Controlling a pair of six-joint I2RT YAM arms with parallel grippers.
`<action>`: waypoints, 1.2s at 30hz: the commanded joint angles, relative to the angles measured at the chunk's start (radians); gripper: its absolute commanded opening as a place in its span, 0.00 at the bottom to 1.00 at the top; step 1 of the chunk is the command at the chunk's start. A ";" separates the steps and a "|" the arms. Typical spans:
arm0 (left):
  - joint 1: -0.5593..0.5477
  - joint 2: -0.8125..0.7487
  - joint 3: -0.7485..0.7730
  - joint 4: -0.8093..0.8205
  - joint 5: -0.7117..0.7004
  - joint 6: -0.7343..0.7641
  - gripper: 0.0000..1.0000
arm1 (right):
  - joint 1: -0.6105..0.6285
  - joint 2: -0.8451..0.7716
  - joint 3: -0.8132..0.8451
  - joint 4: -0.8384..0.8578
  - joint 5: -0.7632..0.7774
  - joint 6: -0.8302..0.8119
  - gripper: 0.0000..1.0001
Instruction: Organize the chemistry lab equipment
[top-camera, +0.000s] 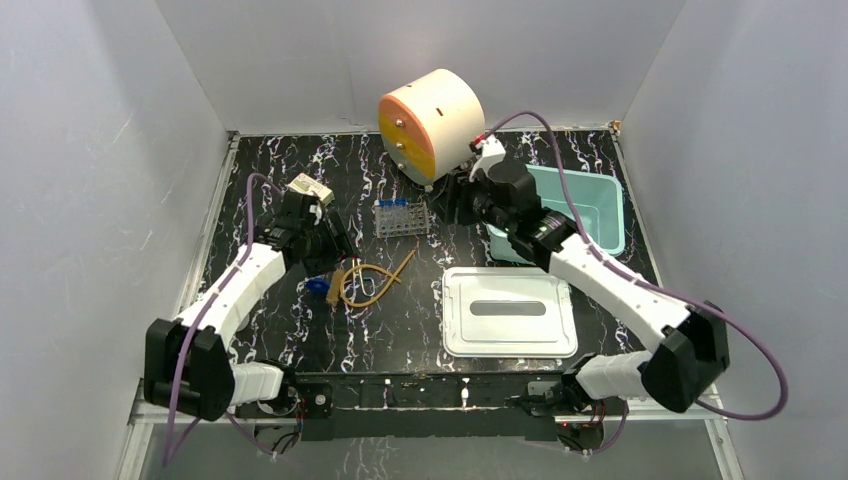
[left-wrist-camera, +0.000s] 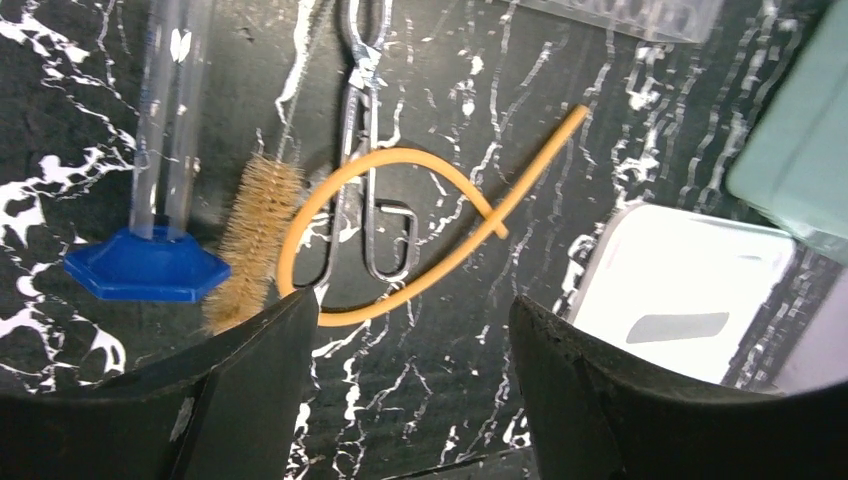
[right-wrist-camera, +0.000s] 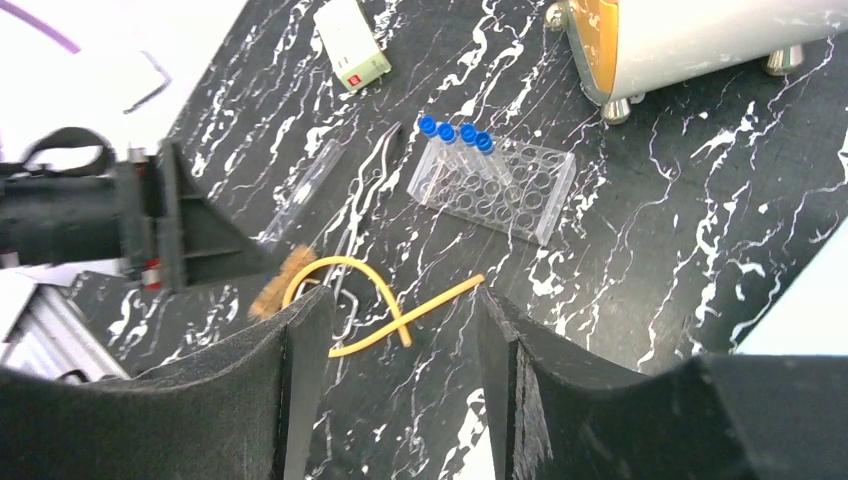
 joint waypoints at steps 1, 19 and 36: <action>-0.008 0.084 0.071 -0.093 -0.060 0.046 0.68 | 0.001 -0.102 -0.019 -0.090 0.004 0.066 0.62; -0.022 0.196 -0.005 -0.127 -0.056 -0.034 0.44 | 0.002 -0.387 -0.242 -0.059 -0.013 0.063 0.62; -0.158 0.238 -0.024 -0.146 -0.209 -0.138 0.50 | 0.001 -0.380 -0.266 -0.027 -0.046 0.093 0.62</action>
